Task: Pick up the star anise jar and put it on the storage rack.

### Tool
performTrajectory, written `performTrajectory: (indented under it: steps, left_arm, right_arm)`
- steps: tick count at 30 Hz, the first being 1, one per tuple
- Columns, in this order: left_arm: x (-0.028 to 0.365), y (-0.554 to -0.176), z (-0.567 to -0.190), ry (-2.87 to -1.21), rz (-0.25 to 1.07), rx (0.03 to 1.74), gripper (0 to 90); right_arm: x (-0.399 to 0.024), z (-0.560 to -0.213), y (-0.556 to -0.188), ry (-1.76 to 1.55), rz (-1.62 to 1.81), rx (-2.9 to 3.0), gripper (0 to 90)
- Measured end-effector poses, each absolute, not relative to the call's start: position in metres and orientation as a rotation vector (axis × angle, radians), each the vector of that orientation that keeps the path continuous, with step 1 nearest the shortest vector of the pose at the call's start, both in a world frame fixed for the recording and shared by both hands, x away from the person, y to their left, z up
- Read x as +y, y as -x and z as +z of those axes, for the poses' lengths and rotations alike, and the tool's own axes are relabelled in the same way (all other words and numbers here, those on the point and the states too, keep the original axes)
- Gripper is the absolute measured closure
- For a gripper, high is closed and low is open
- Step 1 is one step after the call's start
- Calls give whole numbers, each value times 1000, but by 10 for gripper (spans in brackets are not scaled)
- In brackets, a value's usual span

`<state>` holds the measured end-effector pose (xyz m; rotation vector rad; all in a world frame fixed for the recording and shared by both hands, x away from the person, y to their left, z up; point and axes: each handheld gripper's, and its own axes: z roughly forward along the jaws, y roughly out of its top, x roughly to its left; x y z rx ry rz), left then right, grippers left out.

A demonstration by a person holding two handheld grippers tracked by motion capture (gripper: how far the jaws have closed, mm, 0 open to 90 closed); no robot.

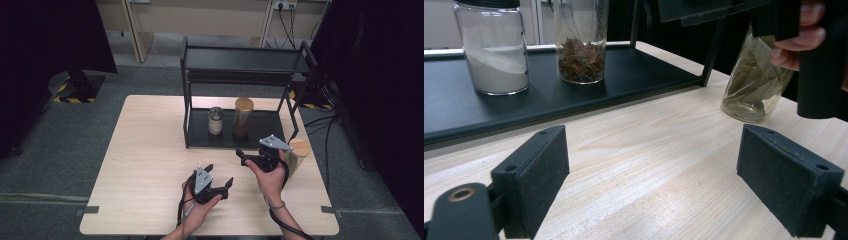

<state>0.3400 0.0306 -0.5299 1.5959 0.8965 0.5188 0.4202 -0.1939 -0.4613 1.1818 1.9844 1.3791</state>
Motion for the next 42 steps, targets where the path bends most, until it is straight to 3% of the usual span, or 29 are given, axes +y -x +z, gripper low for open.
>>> performTrajectory:
  steps: [42]
  left_arm:
    - [31, -340, -530, -1595, 519, 901, 131]
  right_arm:
    - [-221, -479, -353, -1088, 1379, 2037, 25]
